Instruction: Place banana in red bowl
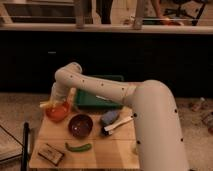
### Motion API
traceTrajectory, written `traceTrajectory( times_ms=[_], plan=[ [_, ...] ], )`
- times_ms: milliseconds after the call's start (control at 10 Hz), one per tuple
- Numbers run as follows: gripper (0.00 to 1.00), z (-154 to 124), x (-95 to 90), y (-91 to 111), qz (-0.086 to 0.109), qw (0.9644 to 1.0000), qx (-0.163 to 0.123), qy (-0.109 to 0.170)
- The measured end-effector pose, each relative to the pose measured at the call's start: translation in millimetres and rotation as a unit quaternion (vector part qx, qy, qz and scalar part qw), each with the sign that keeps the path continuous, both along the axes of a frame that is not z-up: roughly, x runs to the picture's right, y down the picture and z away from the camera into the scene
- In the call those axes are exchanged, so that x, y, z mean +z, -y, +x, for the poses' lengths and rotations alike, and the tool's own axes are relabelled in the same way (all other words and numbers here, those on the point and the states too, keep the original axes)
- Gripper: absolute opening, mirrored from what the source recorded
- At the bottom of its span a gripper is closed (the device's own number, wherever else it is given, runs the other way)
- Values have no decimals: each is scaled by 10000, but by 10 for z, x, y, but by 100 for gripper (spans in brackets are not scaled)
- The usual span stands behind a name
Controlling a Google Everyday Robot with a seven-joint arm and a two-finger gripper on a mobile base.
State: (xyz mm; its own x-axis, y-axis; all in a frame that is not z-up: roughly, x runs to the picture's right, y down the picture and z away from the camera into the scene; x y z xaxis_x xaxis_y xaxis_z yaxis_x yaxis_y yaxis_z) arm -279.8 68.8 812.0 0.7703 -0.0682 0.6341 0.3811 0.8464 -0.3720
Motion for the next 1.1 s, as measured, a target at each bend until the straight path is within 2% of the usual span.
traceTrajectory(
  times_ms=[100, 300, 800, 1100],
  plan=[
    [63, -15, 22, 38, 12, 10000, 5, -25],
    [78, 9, 70, 105, 23, 10000, 43, -86],
    [80, 51, 99, 242, 143, 9996, 109, -197],
    [80, 176, -4, 429, 302, 9990, 276, -203]
  ],
)
